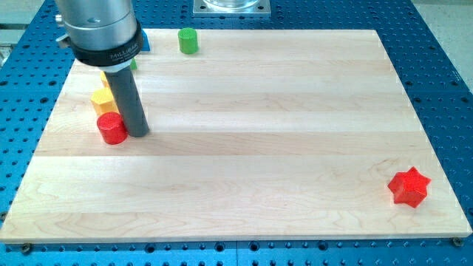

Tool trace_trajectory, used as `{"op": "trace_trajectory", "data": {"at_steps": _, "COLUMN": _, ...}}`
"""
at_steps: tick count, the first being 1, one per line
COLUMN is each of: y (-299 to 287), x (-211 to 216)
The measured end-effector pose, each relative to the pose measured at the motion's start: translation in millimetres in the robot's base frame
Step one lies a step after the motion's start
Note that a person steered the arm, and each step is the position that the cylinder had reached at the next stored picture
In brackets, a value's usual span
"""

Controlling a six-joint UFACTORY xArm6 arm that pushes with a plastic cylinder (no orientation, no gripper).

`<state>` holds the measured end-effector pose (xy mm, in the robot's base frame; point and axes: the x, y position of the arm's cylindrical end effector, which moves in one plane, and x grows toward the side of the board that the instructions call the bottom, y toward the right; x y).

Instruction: Keep arm at center right

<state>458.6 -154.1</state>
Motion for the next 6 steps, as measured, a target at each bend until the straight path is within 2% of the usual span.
{"op": "trace_trajectory", "data": {"at_steps": 2, "y": -2, "x": 1}}
{"op": "trace_trajectory", "data": {"at_steps": 6, "y": 337, "x": -11}}
